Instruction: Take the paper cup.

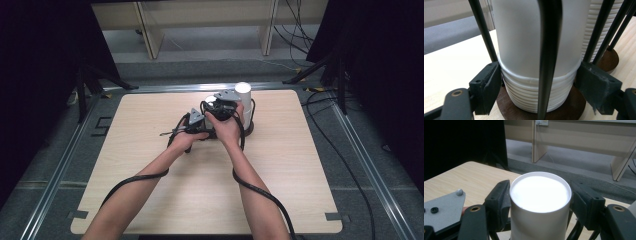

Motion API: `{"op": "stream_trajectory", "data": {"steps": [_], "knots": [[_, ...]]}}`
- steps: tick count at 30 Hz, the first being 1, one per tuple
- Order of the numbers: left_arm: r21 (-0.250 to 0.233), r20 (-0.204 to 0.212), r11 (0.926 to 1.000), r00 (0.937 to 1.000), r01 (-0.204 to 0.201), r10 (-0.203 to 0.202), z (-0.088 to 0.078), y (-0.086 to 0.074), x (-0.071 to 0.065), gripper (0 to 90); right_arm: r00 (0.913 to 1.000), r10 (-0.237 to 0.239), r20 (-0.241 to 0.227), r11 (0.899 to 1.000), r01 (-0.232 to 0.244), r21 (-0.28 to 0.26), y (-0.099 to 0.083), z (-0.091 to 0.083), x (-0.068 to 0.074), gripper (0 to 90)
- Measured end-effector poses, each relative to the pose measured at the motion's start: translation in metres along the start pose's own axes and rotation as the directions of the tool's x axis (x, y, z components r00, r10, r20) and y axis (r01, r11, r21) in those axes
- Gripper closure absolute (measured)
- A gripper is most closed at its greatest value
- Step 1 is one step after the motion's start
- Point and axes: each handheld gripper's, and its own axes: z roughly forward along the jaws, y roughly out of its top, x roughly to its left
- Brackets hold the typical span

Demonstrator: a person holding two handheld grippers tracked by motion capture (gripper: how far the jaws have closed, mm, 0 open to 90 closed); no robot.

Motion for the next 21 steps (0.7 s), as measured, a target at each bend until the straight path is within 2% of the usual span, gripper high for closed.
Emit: {"op": "stream_trajectory", "data": {"steps": [2, 3, 9, 10, 11, 13, 14, 16, 21], "knots": [[0.003, 0.001, 1.0000, 1.0000, -0.004, 0.004, 0.0003, 0.0000, -0.0003, 21.7, 0.9999, -0.007, 0.009, 1.000, 0.007, 0.001, 0.0005, -0.0004, -0.0006, 36.1], [-0.001, 0.003, 0.9999, 0.9999, -0.014, 0.014, 0.0007, -0.0006, -0.0004, 21.9, 0.9999, 0.011, 0.004, 1.000, -0.011, -0.008, 0.0007, -0.0001, -0.0006, 36.2], [0.002, 0.003, 0.9999, 0.9999, -0.015, 0.015, 0.0005, -0.0005, -0.0007, 22.2, 0.9998, 0.017, 0.007, 1.000, -0.017, 0.001, 0.0015, -0.0013, -0.0005, 36.3], [0.006, 0.000, 0.9998, 0.9998, -0.018, 0.018, -0.0003, -0.0003, -0.0009, 22.3, 1.0000, -0.006, 0.006, 1.000, 0.006, 0.000, 0.0024, -0.0016, -0.0010, 36.4], [0.004, 0.000, 0.9998, 0.9998, -0.018, 0.018, -0.0004, -0.0004, -0.0011, 22.3, 0.9998, -0.018, 0.004, 1.000, 0.018, -0.020, 0.0021, -0.0003, -0.0010, 36.4], [0.004, 0.001, 0.9999, 0.9999, -0.012, 0.012, -0.0004, 0.0000, -0.0011, 22.3, 0.9994, -0.031, 0.017, 0.999, 0.032, -0.018, 0.0019, -0.0016, 0.0012, 36.4], [0.007, 0.004, 0.9999, 0.9999, -0.009, 0.009, -0.0006, 0.0004, -0.0006, 22.1, 0.9993, -0.037, 0.001, 0.999, 0.037, -0.028, 0.0015, -0.0006, 0.0017, 36.4], [-0.003, 0.005, 0.9998, 0.9998, -0.021, 0.021, 0.0000, 0.0003, -0.0001, 21.5, 0.9998, -0.016, 0.010, 1.000, 0.016, -0.014, 0.0020, -0.0014, 0.0023, 36.4], [-0.010, 0.005, 0.9999, 0.9999, -0.011, 0.011, 0.0024, 0.0006, 0.0003, 20.0, 0.9999, -0.004, 0.011, 1.000, 0.004, -0.006, 0.0026, -0.0013, 0.0009, 36.4]]}}
